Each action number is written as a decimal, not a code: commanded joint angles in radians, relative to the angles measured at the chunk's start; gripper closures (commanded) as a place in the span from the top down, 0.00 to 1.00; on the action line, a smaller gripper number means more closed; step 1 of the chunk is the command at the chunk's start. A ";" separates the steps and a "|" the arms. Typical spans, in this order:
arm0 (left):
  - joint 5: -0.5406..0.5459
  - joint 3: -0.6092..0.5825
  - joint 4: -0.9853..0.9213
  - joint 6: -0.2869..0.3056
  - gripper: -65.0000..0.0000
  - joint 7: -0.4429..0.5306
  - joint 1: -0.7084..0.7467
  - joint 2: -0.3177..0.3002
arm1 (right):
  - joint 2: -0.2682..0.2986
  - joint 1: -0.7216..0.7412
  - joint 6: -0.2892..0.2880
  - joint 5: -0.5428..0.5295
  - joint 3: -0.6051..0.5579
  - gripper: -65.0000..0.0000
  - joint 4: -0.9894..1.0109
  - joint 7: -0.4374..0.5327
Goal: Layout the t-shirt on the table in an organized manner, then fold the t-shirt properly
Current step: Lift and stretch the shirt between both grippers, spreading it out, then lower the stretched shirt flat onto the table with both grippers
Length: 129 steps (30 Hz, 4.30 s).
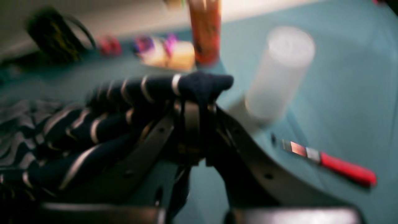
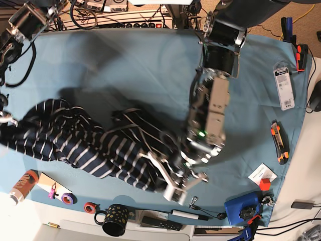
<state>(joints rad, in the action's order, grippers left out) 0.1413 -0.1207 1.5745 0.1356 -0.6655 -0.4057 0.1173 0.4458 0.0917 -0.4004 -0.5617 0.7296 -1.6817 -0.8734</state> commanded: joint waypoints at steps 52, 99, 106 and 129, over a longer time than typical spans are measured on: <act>-0.111 -0.280 -0.415 -0.177 0.55 0.271 -0.102 -0.081 | 0.122 0.407 -0.101 0.024 -0.027 0.00 0.431 -0.263; -0.196 -0.280 -0.657 -0.188 0.00 0.253 -0.423 -0.180 | 0.117 0.243 -0.011 0.024 -0.074 0.00 0.241 -0.036; -0.163 -0.220 -0.641 -0.158 0.00 0.087 -0.513 -0.199 | 0.117 0.481 -0.014 0.031 -0.199 0.00 0.342 -0.012; 0.507 0.241 -0.270 0.206 0.00 -0.555 -0.412 -0.199 | 0.219 0.641 -0.036 -0.153 -0.286 0.00 0.341 -0.381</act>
<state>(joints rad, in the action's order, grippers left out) 0.6250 0.1188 1.2819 0.3412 -1.2392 -0.7712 -0.0799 0.6445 0.7052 -0.4309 -0.6937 0.4404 -1.3239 -1.2835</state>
